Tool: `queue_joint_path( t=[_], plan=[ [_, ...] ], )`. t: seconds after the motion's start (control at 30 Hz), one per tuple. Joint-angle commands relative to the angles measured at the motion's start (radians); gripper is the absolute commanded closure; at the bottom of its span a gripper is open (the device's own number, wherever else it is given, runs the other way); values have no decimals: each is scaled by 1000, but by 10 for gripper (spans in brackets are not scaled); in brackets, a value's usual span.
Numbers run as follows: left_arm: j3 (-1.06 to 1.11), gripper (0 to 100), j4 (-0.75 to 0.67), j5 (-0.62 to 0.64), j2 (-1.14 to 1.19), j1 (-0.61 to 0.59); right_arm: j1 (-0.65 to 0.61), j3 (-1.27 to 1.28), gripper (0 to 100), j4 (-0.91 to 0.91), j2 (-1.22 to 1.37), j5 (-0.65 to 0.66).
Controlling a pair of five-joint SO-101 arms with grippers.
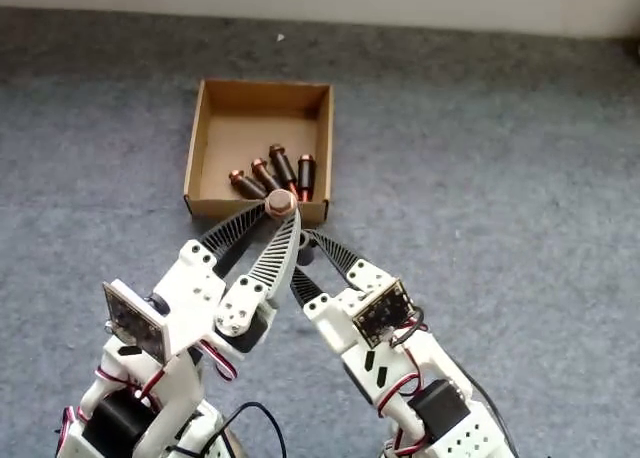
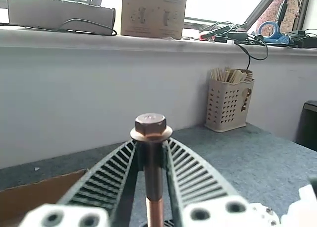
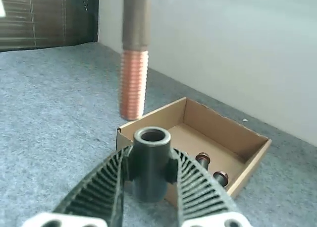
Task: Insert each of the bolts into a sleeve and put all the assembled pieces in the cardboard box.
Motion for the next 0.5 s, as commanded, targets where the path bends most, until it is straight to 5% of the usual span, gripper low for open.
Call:
queue_joint_path(
  t=[0.0, 0.47],
  plan=[
    [10, 994, -5, 8, -13, 7, -15, 99, 994, -7, -18, 9],
    [44, 994, 2, 12, -12, -79, -61, 30, 994, -7, -18, 9]
  ],
)
